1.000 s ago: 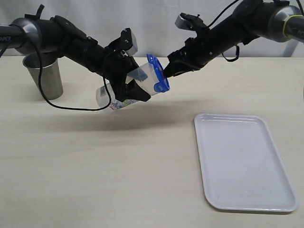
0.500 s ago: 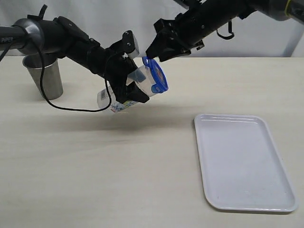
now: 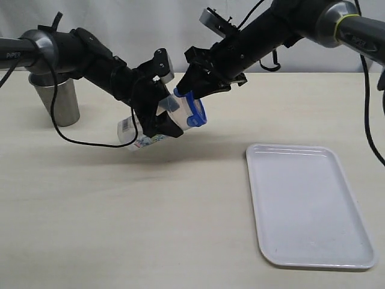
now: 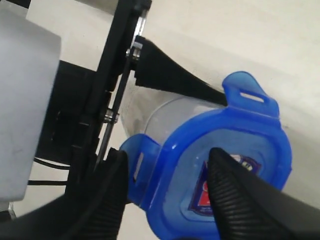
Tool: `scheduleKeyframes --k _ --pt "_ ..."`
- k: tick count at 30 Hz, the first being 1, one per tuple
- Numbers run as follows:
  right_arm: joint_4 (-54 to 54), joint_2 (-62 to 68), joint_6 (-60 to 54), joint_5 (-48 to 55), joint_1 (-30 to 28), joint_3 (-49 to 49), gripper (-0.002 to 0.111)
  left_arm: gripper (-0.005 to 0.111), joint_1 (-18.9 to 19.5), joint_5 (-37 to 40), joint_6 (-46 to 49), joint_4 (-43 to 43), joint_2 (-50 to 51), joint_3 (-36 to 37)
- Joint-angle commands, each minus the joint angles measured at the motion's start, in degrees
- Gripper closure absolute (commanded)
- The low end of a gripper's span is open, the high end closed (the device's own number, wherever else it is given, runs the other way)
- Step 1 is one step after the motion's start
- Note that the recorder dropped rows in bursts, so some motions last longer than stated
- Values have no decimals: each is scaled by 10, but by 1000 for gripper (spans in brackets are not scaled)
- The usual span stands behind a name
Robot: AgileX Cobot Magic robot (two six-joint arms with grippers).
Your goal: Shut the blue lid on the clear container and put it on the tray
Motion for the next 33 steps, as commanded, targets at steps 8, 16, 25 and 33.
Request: scheduleKeyframes --k 8,16,25,33 --pt "-123 21 6 10 23 2 77 107 -5 2 -15 -55 -13 -6" --pt "-170 21 12 -11 74 2 72 107 -5 3 -17 -65 -13 -6" --pt "-256 21 25 -28 99 2 75 107 -5 5 -19 -67 -13 -6" --pt "-240 14 -4 -31 99 -18 87 107 -5 5 -19 -67 -13 -6"
